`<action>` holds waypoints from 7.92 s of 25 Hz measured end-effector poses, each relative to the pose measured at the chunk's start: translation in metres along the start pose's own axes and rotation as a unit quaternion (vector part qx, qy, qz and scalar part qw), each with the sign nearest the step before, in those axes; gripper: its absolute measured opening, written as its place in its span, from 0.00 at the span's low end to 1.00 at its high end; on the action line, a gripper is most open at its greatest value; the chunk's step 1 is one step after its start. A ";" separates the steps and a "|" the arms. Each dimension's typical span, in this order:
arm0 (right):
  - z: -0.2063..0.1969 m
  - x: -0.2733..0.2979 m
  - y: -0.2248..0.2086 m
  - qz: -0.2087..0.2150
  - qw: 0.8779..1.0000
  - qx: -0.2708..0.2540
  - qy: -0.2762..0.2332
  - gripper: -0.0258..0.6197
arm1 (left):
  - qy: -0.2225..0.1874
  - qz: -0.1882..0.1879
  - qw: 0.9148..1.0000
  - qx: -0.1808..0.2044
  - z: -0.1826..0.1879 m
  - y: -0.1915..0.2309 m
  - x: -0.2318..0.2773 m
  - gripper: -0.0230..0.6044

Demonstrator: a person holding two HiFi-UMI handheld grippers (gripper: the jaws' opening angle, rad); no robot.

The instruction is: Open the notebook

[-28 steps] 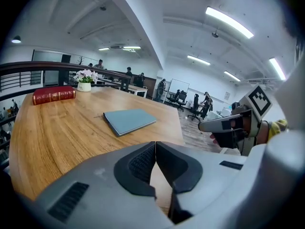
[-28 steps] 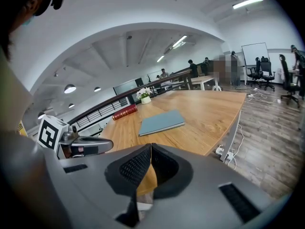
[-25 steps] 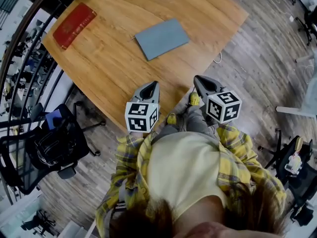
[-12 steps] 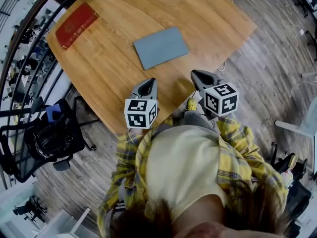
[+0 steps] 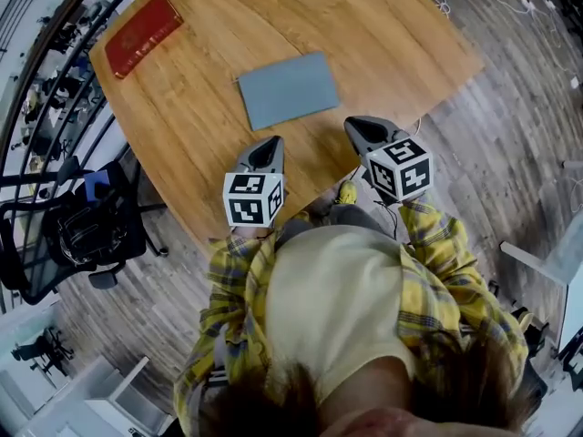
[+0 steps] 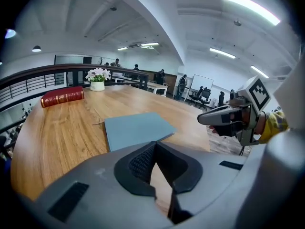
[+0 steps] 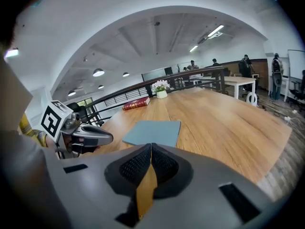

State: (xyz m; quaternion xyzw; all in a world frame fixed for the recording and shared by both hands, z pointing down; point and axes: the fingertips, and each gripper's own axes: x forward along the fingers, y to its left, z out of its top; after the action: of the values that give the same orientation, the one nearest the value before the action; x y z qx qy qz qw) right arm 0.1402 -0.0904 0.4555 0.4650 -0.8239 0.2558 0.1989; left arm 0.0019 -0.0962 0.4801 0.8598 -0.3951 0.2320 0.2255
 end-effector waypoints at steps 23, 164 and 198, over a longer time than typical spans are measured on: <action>0.012 0.061 -0.011 0.074 0.948 -0.306 0.039 0.14 | 0.003 0.060 0.997 -0.053 0.010 0.026 0.023 0.05; 0.010 0.095 0.026 0.003 0.804 -0.580 0.132 0.15 | 0.042 0.169 0.837 0.518 0.003 0.046 0.060 0.41; 0.051 0.062 0.023 -0.067 0.828 -0.556 -0.014 0.15 | 0.124 0.104 0.879 0.449 0.038 0.040 0.031 0.07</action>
State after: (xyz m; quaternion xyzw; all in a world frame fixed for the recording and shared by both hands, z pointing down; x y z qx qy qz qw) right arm 0.0849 -0.1529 0.4448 0.3335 -0.7959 -0.2663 0.4294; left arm -0.0033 -0.1594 0.4758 0.7868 -0.3043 0.5115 -0.1632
